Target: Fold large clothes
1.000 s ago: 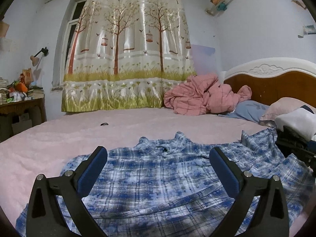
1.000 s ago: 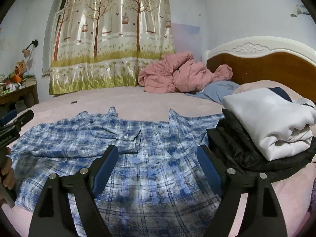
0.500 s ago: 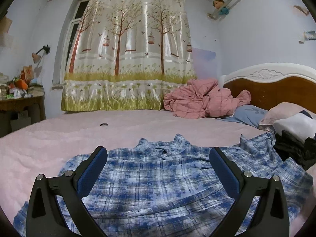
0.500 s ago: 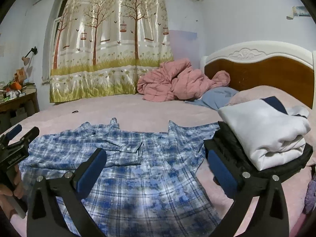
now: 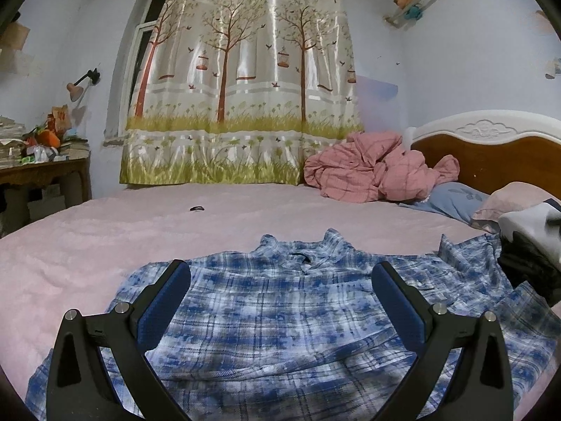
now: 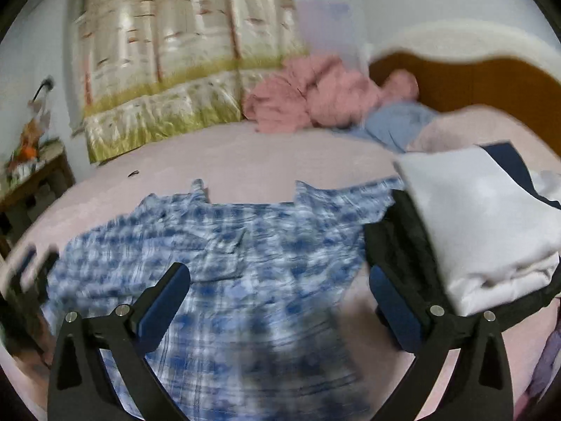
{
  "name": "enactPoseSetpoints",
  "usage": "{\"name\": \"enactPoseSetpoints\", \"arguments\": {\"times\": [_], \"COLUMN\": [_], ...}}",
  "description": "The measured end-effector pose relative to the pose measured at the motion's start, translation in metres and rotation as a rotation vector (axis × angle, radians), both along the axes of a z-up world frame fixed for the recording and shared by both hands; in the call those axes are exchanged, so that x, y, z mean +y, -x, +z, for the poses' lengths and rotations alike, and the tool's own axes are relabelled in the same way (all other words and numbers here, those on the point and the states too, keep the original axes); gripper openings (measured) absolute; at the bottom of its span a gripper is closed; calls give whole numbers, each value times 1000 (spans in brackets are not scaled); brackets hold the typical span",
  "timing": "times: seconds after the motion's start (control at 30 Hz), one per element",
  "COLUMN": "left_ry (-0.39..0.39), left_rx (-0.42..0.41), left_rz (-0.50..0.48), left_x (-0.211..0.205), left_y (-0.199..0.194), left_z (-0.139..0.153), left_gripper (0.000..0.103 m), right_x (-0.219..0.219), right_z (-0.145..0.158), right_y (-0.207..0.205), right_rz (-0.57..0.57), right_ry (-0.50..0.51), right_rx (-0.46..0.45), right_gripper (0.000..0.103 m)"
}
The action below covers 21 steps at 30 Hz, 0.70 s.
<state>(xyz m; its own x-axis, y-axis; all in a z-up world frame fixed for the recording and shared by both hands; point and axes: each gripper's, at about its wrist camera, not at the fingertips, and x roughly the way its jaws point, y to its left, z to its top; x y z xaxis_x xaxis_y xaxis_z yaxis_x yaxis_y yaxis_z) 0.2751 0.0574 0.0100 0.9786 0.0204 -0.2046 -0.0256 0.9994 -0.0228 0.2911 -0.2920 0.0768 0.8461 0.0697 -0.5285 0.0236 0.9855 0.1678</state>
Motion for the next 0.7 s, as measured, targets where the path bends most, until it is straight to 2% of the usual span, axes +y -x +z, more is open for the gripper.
{"name": "enactPoseSetpoints", "arguments": {"times": [0.07,0.13,0.23,0.3,0.43,0.53,0.6,0.7], "left_ry": [8,13,19,13,8,14,19,19], "left_rx": [14,29,46,51,52,65,74,76], "left_rz": [2,10,19,22,19,15,13,12], "left_x": [2,4,5,4,3,5,6,6], "left_y": [-3,-6,-9,-10,-11,-14,-15,-16], "left_z": [0,-1,-3,-3,-4,-5,-5,-5], "left_gripper": [103,103,103,103,103,103,103,103], "right_x": [-25,-37,-40,-38,-28,-24,-25,-37], "right_z": [21,38,35,17,-37,-72,-89,-102], "right_y": [-8,-24,-57,-84,-131,-146,-149,-147], "right_rz": [-63,-112,-59,-34,-90,-151,-258,-332], "right_ry": [-12,68,46,6,6,-1,24,-66], "right_rx": [-17,3,94,167,312,388,403,402], "right_gripper": [102,95,90,86,63,62,62,60]}}
